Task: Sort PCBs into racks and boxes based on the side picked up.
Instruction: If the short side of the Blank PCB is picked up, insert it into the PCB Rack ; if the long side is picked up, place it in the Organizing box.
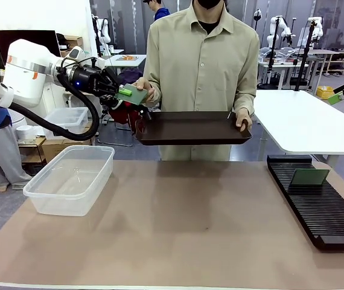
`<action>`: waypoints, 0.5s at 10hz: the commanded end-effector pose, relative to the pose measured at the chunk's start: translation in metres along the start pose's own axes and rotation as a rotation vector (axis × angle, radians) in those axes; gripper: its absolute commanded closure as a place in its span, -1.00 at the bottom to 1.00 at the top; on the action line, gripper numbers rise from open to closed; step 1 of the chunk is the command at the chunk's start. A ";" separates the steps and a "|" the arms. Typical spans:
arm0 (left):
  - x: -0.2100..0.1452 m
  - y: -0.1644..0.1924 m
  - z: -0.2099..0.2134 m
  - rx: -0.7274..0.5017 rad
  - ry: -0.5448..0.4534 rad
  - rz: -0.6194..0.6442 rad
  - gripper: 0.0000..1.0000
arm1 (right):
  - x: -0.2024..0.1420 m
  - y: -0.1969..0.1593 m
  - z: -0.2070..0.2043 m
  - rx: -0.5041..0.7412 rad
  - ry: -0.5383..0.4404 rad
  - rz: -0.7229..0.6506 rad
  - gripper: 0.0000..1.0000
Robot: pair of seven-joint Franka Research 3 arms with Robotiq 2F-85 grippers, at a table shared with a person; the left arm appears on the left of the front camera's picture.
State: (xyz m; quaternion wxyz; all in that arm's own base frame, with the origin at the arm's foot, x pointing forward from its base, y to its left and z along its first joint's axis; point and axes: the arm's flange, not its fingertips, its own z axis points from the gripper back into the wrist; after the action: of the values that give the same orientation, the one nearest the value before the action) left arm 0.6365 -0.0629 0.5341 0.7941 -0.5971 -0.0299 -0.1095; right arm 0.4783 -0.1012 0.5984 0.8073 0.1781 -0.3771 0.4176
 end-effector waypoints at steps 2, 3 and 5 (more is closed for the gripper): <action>-0.001 0.002 0.000 -0.006 0.011 0.004 1.00 | 0.001 -0.001 -0.003 0.001 0.004 -0.001 -1.00; -0.001 0.002 0.000 -0.006 0.011 0.004 1.00 | 0.001 -0.001 -0.003 0.001 0.004 -0.001 -1.00; -0.001 0.002 0.000 -0.006 0.011 0.004 1.00 | 0.001 -0.001 -0.003 0.001 0.004 -0.001 -1.00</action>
State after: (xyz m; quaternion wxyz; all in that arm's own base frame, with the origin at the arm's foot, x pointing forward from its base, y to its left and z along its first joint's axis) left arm 0.6367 -0.0651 0.5315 0.7931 -0.5984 -0.0258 -0.1106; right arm 0.4783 -0.1012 0.5984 0.8073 0.1781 -0.3771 0.4176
